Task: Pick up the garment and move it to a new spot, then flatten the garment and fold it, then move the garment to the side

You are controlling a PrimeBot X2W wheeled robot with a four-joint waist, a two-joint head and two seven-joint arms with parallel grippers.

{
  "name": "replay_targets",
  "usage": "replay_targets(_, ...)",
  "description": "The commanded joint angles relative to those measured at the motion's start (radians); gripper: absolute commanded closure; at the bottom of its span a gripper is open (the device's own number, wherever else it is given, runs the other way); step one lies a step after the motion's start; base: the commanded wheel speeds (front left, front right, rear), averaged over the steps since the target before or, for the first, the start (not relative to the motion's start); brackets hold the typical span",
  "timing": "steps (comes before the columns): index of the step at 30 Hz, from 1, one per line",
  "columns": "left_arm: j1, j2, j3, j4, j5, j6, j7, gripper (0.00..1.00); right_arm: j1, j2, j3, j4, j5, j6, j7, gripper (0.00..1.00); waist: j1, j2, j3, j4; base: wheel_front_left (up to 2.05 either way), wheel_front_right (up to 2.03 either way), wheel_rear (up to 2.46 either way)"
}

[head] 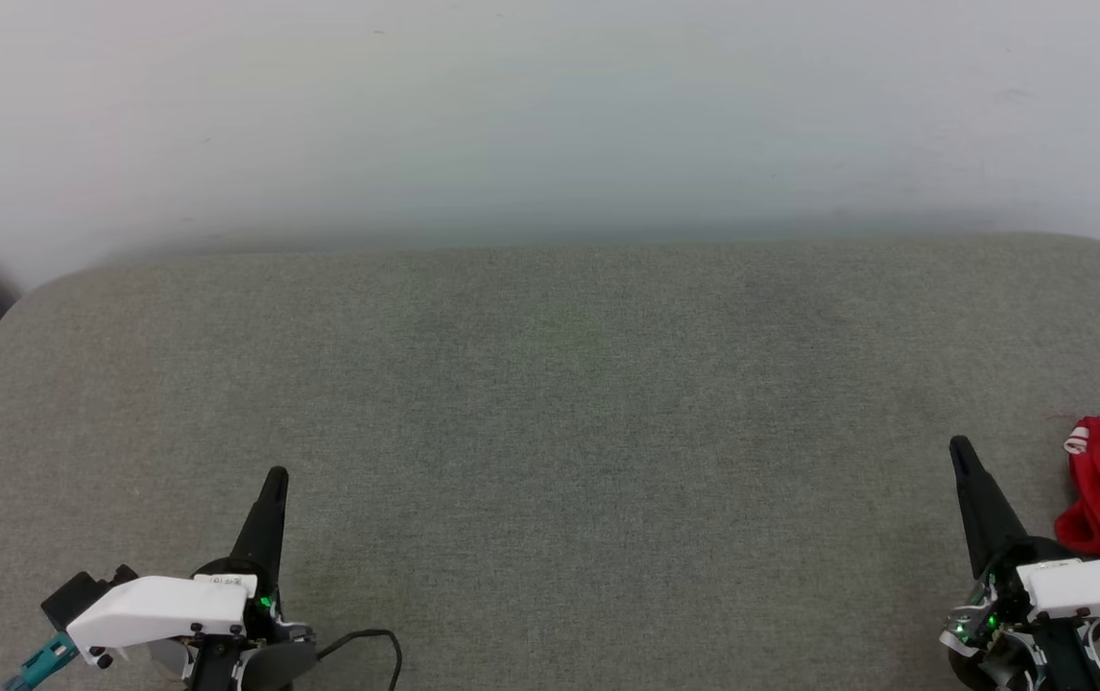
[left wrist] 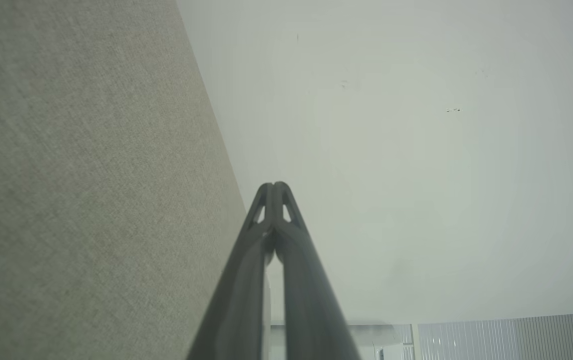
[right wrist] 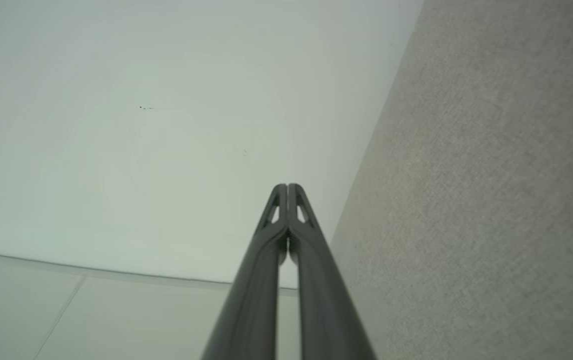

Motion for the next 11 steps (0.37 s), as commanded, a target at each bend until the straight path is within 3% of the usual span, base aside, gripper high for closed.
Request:
replay_targets(1,-0.016,-0.005,0.008,0.0,-0.017,-0.006,0.007,1.0,-0.016,0.004,-0.003,0.001,0.02,0.0,0.005,1.0,-0.0001,0.0,0.001,0.0,0.0,0.0,0.0)
replay_targets(11,-0.024,-0.016,0.031,0.006,-0.072,-0.024,0.025,1.0,-0.024,0.006,-0.008,0.013,0.093,0.0,0.011,1.0,-0.0001,0.0,0.008,0.002,0.0,0.0,0.0)
